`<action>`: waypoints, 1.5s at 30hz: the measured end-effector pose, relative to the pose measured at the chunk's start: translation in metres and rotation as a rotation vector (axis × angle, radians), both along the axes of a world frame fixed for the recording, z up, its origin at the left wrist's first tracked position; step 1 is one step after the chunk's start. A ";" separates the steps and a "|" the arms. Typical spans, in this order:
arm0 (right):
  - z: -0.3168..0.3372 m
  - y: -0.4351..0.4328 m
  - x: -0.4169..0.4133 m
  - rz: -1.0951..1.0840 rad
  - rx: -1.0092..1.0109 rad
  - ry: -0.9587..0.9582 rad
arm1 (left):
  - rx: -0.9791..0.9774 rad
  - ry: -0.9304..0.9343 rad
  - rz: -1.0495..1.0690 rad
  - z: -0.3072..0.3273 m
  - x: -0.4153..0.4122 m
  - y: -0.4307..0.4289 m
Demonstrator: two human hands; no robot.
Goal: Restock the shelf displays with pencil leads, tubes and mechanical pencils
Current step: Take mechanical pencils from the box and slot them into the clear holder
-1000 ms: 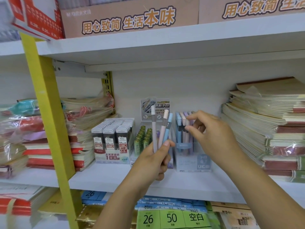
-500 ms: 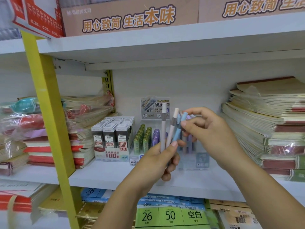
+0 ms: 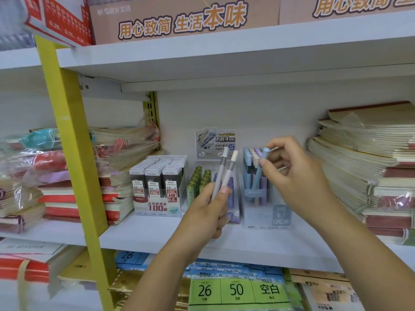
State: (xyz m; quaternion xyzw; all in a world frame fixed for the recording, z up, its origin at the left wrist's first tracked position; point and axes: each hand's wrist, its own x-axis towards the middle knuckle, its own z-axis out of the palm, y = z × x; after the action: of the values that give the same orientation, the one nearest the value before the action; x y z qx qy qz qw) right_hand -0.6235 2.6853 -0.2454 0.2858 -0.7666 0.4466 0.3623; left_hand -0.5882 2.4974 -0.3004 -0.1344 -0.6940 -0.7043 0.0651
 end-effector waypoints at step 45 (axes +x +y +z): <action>0.010 0.018 0.008 0.019 -0.058 -0.013 | -0.141 0.127 0.103 -0.005 0.000 0.013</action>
State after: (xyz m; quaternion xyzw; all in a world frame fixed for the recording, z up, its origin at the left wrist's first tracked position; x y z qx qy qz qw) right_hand -0.6157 2.7033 -0.2355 0.2797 -0.7529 0.4739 0.3611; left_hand -0.5882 2.5106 -0.3055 -0.1470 -0.7425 -0.6393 0.1356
